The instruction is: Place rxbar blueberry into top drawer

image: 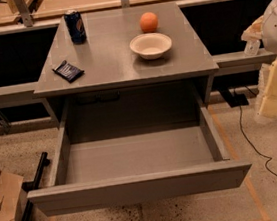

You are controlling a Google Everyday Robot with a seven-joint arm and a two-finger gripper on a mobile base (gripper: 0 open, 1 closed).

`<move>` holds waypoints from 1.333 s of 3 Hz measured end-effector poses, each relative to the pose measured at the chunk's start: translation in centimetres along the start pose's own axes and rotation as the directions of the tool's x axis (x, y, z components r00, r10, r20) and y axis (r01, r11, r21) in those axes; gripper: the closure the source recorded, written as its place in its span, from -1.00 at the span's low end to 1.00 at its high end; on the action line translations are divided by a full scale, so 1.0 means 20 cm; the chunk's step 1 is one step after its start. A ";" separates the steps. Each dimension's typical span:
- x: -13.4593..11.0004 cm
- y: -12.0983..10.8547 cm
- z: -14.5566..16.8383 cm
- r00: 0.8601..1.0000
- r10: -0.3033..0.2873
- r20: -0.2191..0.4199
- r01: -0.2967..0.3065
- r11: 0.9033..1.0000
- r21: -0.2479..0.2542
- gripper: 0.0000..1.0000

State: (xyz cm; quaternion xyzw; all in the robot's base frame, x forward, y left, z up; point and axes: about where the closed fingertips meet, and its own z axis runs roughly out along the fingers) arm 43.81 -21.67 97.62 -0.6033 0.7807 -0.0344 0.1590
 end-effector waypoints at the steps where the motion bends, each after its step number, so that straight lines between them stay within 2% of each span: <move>1: 0.00 0.00 0.00 1.000 0.000 0.000 0.000 1.000 0.000 -1.00; 2: -0.06 -0.03 0.03 0.999 -0.009 0.050 0.008 1.000 0.024 -1.00; 3: -0.17 -0.12 0.09 0.985 0.001 0.173 -0.009 0.999 0.048 -1.00; 4: -0.32 -0.28 0.21 0.955 0.005 0.298 -0.018 0.999 0.040 -1.00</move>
Offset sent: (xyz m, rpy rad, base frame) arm 0.0284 0.0301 -0.0107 0.1104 -0.0865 0.0438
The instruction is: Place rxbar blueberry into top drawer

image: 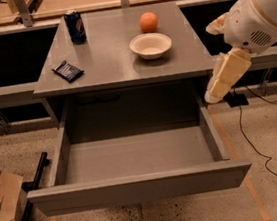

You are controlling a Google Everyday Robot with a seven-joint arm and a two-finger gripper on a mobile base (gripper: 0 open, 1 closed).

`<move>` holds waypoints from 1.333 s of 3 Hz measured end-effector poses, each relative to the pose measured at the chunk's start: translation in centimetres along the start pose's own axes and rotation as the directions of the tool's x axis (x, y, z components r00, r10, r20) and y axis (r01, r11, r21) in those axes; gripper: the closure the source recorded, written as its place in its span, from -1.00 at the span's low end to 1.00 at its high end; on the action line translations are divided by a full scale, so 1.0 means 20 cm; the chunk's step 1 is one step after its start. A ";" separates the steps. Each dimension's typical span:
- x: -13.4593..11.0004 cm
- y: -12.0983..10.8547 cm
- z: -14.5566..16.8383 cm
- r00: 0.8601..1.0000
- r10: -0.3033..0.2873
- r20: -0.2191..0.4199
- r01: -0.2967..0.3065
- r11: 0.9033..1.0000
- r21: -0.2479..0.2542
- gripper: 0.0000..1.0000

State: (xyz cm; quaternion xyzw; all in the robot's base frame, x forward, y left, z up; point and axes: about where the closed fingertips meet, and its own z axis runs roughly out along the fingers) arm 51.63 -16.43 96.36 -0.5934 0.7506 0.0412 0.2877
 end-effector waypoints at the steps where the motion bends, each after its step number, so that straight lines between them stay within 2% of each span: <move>1: 0.00 0.00 0.00 1.000 0.000 0.000 0.000 1.000 0.000 -1.00; 2: -0.01 0.01 0.02 1.000 0.004 0.012 -0.004 1.000 0.010 -1.00; 3: -0.12 -0.04 0.20 0.997 -0.002 0.071 0.002 1.000 -0.004 -1.00; 4: -0.29 -0.15 0.44 0.990 -0.016 0.140 0.020 0.999 -0.028 -1.00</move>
Offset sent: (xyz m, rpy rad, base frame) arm -0.0005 0.0049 -0.0055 0.0303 -0.0262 -0.0180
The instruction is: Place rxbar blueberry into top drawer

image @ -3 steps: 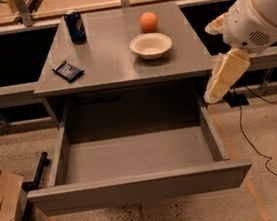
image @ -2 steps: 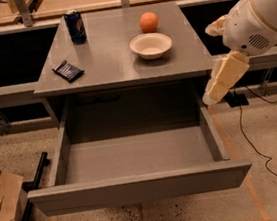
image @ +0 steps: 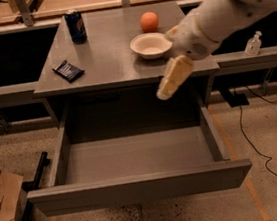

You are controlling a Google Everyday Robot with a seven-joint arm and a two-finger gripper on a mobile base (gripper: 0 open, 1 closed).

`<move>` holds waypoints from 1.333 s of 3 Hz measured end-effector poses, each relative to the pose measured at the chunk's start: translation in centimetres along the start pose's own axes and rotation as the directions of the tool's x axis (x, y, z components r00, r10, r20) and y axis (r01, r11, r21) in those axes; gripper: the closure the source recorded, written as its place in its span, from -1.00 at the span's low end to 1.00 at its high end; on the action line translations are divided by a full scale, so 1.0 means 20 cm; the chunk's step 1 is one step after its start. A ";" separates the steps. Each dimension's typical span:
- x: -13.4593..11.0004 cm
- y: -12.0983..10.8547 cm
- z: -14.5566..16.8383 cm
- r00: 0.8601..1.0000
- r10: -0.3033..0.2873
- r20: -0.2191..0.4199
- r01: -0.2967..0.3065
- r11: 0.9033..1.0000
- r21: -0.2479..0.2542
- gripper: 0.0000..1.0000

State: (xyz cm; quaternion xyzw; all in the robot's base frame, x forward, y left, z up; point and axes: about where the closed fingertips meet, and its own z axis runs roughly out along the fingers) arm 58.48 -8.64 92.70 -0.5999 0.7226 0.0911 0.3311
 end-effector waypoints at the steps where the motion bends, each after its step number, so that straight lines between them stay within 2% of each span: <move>1: -0.16 -0.13 0.24 0.998 -0.015 0.068 0.017 0.999 -0.034 -1.00; 2: -0.36 -0.24 0.48 0.989 0.005 0.146 0.007 0.997 -0.082 -1.00; 4: -0.39 -0.24 0.55 0.987 0.016 0.162 -0.002 0.996 -0.085 -1.00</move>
Offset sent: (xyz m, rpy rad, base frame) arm 0.1328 0.1557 -0.0212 0.2447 0.0557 0.1267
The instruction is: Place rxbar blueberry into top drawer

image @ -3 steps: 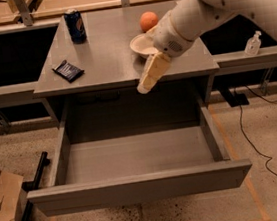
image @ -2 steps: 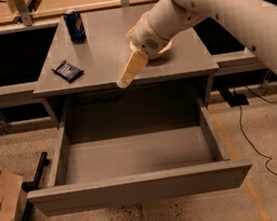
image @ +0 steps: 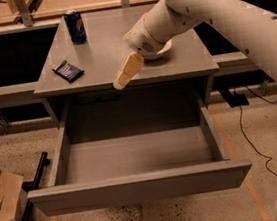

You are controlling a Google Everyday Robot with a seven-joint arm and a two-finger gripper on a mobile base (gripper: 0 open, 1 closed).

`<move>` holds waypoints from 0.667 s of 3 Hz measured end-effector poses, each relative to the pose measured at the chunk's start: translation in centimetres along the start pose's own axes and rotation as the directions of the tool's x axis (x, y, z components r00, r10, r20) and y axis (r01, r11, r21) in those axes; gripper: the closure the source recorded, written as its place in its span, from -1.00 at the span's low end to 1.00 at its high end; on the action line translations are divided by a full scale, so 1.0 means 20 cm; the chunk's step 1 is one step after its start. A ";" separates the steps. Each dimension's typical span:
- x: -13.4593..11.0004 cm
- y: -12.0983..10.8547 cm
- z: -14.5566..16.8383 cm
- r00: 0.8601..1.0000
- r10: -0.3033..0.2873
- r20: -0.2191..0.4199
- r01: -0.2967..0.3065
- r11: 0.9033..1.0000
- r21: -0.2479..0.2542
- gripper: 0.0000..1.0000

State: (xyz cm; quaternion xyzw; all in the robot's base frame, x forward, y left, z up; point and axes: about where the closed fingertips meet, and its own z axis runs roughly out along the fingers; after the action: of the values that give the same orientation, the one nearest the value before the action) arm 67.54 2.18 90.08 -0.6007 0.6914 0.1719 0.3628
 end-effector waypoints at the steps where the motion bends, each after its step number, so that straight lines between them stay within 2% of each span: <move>1: -0.07 -0.08 0.12 0.997 0.005 0.078 -0.006 1.000 0.018 -1.00; 2: -0.19 -0.19 0.28 0.984 0.008 0.179 -0.013 1.000 0.027 -1.00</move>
Offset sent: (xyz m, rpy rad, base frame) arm 0.0935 0.0900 0.0034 0.2981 -0.0925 0.0114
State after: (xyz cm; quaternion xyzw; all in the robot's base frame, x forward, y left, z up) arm 72.89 7.86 89.69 -0.5739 0.6616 0.2174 0.4309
